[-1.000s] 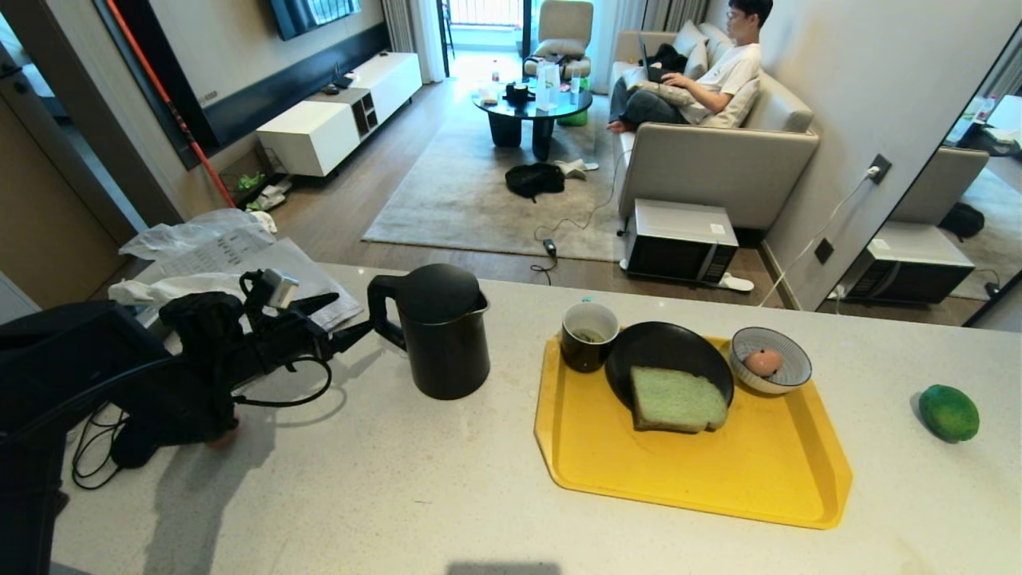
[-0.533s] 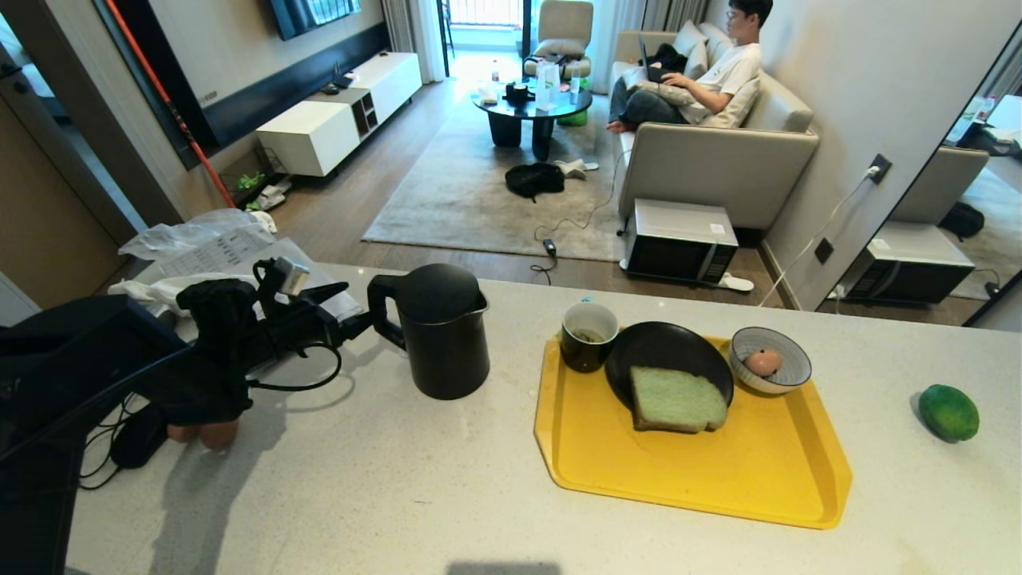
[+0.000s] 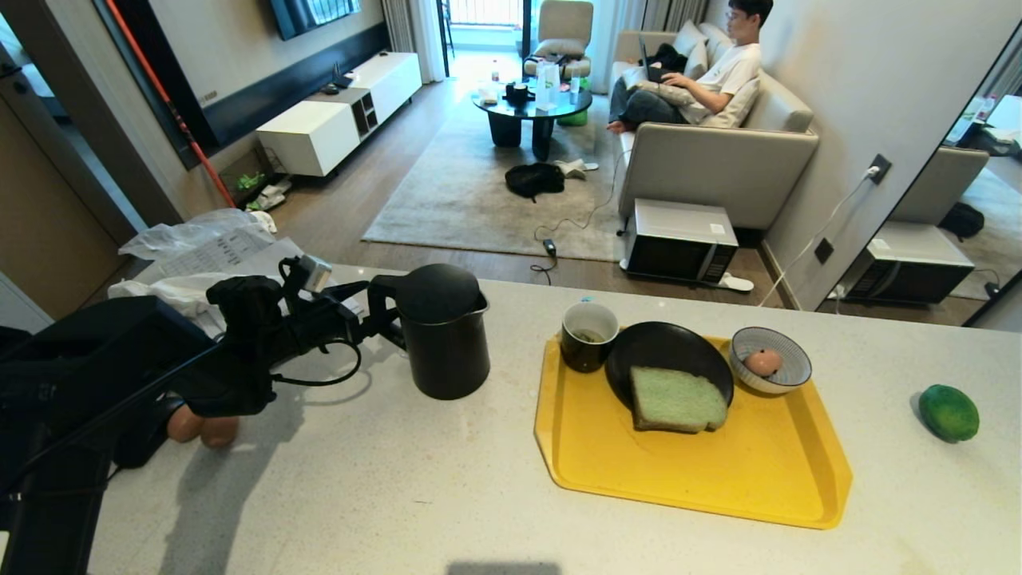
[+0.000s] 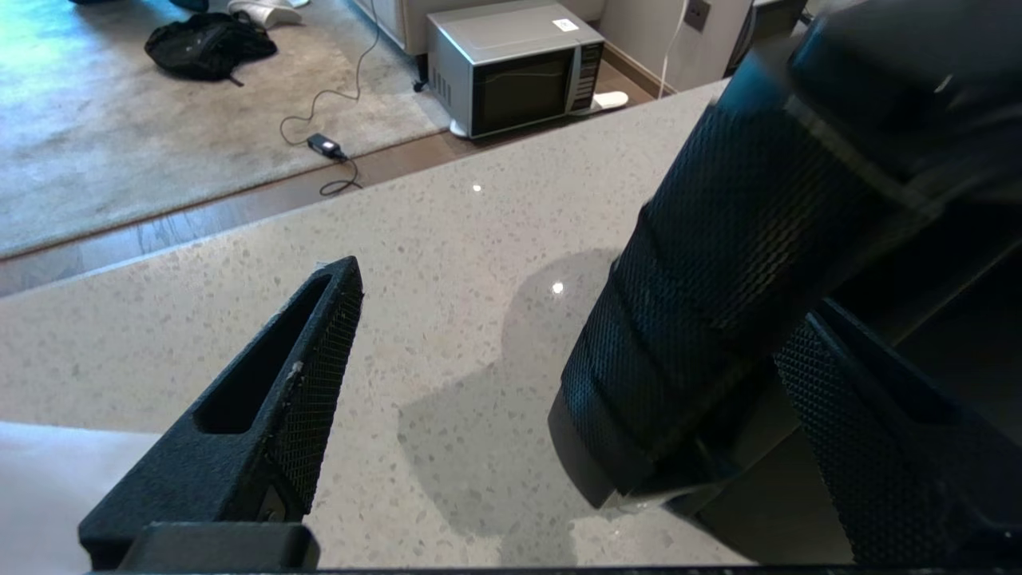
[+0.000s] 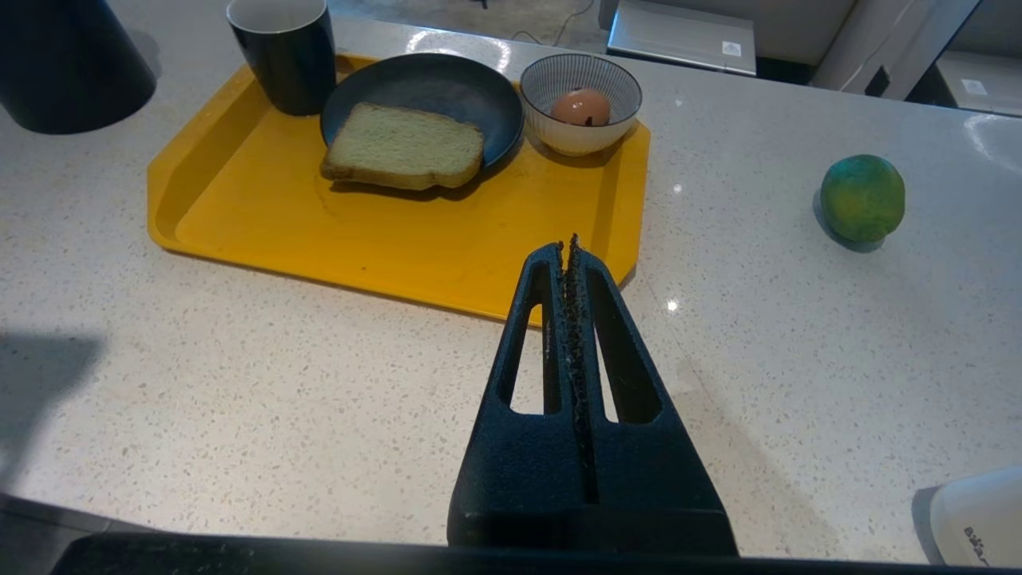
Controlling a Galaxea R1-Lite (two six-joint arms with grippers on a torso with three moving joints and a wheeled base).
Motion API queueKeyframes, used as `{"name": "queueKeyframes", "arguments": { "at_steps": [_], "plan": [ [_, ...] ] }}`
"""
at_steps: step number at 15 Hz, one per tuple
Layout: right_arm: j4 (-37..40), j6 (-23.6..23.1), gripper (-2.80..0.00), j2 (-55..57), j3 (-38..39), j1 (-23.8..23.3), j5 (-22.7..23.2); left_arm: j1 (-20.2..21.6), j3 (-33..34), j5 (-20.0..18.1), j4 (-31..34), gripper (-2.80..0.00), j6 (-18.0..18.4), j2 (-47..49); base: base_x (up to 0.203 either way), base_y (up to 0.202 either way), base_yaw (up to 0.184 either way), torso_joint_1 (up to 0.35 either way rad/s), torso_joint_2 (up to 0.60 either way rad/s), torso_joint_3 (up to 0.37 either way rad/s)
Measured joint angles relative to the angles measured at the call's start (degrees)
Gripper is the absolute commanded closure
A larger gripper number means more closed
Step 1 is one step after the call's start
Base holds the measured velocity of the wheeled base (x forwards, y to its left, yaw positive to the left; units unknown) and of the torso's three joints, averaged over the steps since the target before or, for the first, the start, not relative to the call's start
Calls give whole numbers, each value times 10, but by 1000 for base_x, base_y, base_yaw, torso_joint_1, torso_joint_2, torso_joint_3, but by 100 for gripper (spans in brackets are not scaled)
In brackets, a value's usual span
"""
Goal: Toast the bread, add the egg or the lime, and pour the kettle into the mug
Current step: Pick up the kettle
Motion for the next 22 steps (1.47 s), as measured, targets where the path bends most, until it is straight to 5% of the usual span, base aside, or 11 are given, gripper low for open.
{"name": "queueKeyframes", "arguments": {
  "at_steps": [13,22],
  "plan": [
    [0,0,0,0,0,0,0,-15,-160,12,82,-280,-1,68,0,0,0,0,0,0],
    [0,0,0,0,0,0,0,-38,-199,22,117,-280,-3,74,0,0,0,0,0,0]
  ]
}}
